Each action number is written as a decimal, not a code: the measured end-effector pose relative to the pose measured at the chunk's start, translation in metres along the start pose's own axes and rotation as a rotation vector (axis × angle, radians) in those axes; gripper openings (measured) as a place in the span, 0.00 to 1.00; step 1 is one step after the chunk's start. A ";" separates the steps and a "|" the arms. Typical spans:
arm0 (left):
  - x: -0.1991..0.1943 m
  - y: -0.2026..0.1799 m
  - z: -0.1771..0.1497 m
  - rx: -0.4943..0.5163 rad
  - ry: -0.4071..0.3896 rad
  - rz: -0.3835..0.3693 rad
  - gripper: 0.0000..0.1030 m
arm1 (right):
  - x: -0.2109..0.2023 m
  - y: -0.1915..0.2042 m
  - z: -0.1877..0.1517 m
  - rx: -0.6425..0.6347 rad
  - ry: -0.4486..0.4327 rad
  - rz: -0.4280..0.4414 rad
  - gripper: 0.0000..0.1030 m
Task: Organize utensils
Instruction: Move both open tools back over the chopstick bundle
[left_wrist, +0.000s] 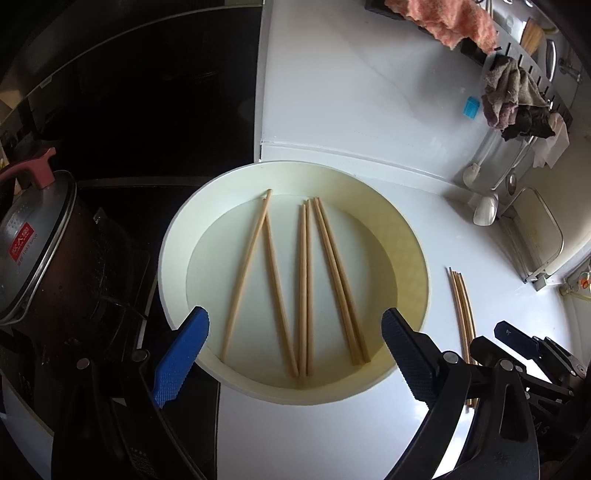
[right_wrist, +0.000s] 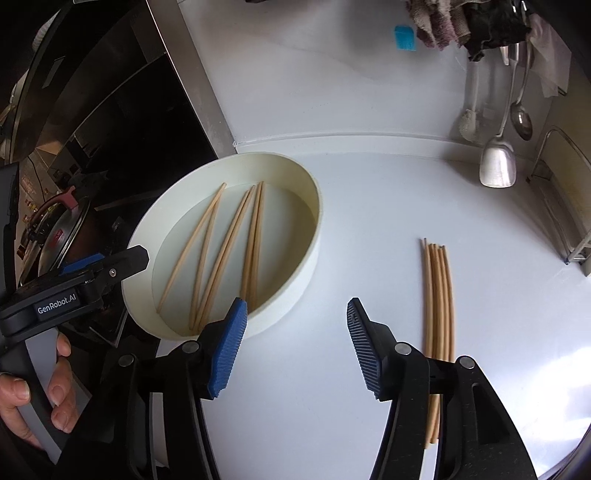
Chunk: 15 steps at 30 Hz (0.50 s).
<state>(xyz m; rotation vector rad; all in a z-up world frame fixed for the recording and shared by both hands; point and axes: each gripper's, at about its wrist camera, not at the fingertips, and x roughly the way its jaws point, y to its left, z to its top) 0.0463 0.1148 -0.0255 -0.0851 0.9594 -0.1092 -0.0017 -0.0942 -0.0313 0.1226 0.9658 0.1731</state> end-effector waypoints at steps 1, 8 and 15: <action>-0.001 -0.005 -0.002 0.005 -0.002 0.000 0.90 | -0.005 -0.005 -0.003 -0.007 -0.011 -0.014 0.56; -0.002 -0.045 -0.024 0.031 0.010 -0.012 0.90 | -0.027 -0.044 -0.036 -0.002 -0.010 -0.084 0.60; 0.002 -0.086 -0.050 0.054 0.018 -0.060 0.90 | -0.035 -0.087 -0.062 0.050 -0.005 -0.168 0.63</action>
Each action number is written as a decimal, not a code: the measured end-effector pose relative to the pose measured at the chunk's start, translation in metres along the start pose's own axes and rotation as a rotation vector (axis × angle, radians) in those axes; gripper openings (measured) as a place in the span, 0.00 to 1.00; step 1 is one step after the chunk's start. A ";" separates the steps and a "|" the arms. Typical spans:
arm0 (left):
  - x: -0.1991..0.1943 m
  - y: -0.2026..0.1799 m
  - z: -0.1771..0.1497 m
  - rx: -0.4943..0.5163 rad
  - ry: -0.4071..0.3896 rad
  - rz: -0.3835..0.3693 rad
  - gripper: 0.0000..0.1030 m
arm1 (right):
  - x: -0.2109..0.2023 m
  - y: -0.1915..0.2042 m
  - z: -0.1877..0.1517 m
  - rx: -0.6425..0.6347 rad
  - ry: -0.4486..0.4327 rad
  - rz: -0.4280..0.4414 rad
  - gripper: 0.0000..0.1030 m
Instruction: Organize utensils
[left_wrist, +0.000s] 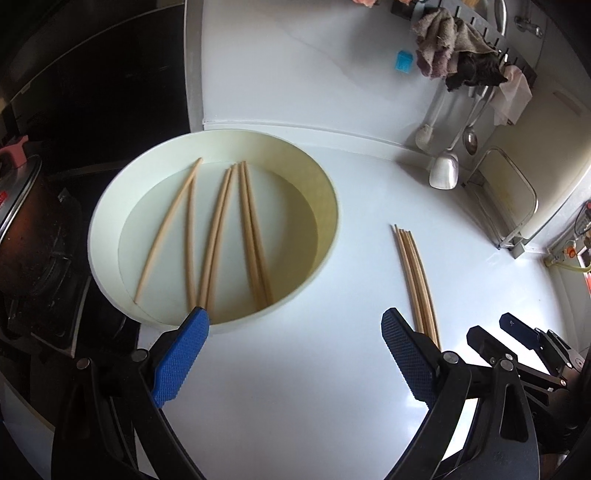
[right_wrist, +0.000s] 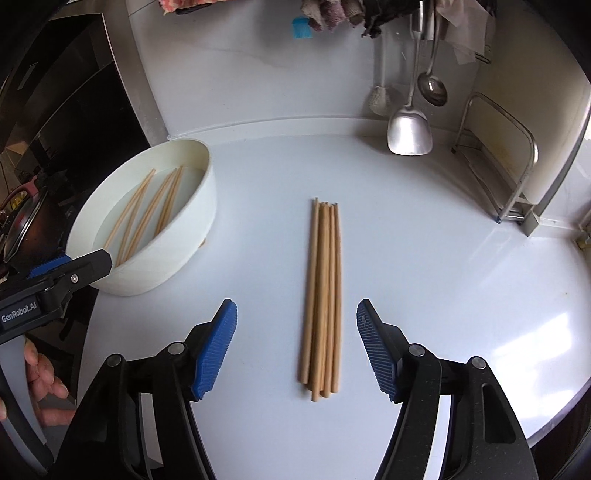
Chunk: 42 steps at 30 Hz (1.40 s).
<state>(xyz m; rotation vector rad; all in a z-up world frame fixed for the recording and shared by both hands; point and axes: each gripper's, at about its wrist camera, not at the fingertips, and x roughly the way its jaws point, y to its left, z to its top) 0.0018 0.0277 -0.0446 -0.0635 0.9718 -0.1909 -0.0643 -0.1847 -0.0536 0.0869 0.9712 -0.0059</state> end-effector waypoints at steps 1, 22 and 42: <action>0.001 -0.006 -0.003 0.009 0.002 -0.002 0.90 | 0.000 -0.006 -0.003 0.005 0.000 -0.008 0.63; 0.079 -0.084 -0.047 0.024 0.035 0.098 0.90 | 0.053 -0.092 -0.024 0.050 -0.012 -0.015 0.66; 0.112 -0.091 -0.040 0.046 0.022 0.120 0.90 | 0.082 -0.089 -0.016 0.061 -0.039 -0.004 0.66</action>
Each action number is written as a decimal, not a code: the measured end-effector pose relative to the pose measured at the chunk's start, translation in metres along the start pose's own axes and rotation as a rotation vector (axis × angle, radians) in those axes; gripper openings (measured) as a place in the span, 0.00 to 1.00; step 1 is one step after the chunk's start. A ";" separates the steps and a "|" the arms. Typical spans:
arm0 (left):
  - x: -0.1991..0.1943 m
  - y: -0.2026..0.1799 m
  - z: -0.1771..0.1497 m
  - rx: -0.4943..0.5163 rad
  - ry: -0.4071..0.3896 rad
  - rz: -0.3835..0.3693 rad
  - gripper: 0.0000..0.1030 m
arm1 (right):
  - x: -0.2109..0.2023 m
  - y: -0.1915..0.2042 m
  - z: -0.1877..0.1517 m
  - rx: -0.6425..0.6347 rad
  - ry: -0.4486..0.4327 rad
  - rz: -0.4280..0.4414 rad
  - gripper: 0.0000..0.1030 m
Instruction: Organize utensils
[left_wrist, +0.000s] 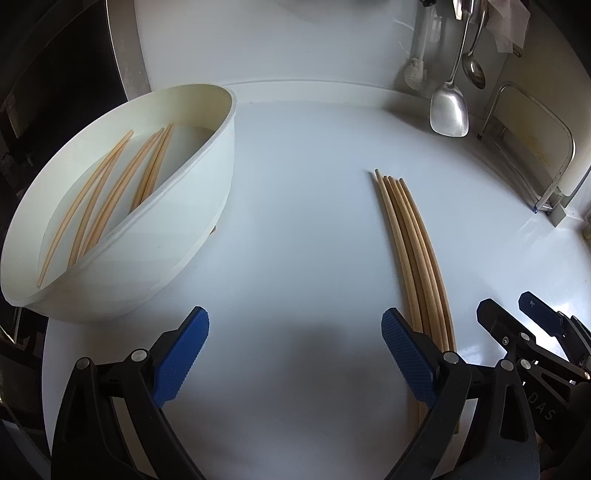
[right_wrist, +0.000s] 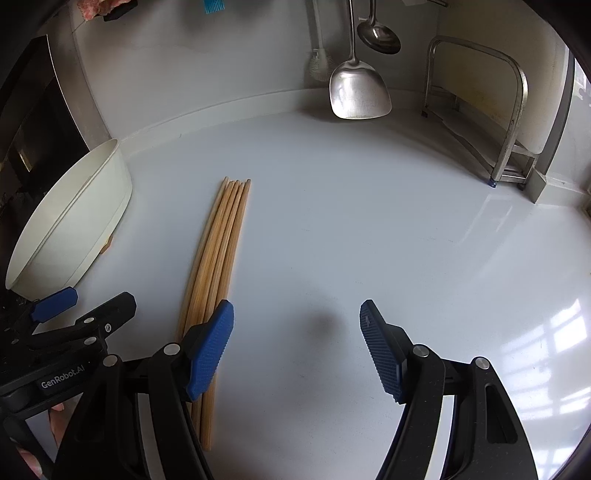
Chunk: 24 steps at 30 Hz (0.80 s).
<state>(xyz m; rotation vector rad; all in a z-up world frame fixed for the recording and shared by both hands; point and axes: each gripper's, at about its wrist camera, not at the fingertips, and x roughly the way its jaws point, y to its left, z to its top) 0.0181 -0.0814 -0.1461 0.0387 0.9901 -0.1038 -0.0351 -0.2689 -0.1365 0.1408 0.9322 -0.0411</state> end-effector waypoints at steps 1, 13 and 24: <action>0.000 0.001 0.000 -0.003 0.003 -0.002 0.92 | 0.001 0.000 0.000 -0.001 0.002 0.002 0.66; -0.001 0.009 -0.001 -0.024 -0.001 -0.009 0.93 | 0.009 0.011 0.000 -0.031 0.015 0.019 0.66; -0.002 0.016 0.002 -0.046 0.002 -0.023 0.93 | 0.016 0.017 0.001 -0.066 0.035 0.004 0.67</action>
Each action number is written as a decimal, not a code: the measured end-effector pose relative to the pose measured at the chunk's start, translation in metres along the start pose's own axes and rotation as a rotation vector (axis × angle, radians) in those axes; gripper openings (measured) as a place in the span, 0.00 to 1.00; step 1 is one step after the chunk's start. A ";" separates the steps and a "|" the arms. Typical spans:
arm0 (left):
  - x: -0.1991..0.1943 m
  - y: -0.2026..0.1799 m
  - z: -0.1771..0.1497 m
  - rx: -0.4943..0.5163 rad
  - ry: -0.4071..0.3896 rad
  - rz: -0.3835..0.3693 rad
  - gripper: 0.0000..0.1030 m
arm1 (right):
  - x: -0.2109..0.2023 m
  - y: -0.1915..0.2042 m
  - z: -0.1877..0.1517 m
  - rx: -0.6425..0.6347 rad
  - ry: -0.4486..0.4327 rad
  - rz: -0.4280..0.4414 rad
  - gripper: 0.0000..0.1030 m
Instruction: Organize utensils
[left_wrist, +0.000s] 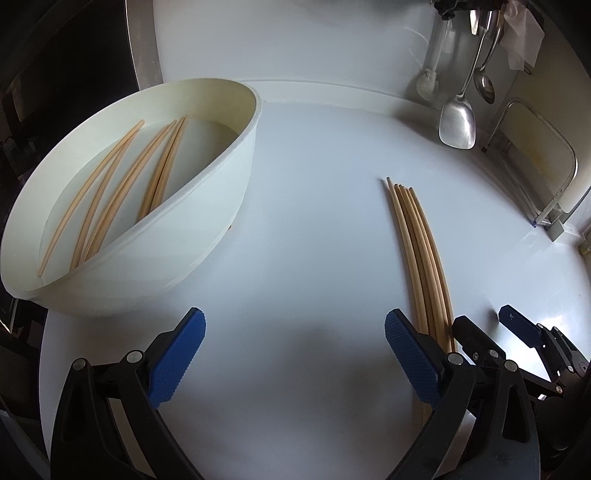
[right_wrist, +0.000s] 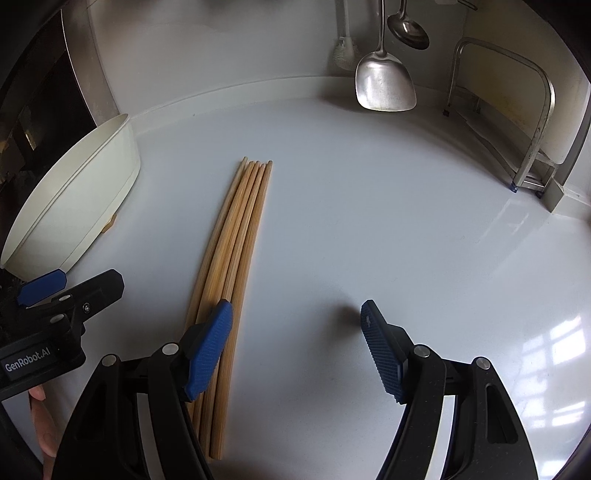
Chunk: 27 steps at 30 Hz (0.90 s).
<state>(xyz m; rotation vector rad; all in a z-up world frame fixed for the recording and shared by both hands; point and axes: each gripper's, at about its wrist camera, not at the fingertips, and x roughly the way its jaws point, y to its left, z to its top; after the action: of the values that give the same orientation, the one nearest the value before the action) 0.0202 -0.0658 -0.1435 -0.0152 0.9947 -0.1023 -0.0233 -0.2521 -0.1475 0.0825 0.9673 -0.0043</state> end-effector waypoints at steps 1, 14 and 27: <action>0.001 -0.001 0.000 -0.001 0.002 0.000 0.93 | 0.000 0.000 0.000 -0.005 0.001 -0.001 0.67; 0.014 -0.012 0.000 -0.009 0.045 -0.033 0.93 | 0.002 -0.003 0.002 -0.070 0.003 -0.027 0.70; 0.019 -0.022 0.000 -0.004 0.049 -0.030 0.93 | 0.007 -0.012 0.004 -0.121 0.012 -0.026 0.70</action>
<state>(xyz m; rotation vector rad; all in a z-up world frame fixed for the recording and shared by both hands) 0.0285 -0.0899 -0.1586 -0.0316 1.0440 -0.1285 -0.0162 -0.2641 -0.1516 -0.0414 0.9781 0.0305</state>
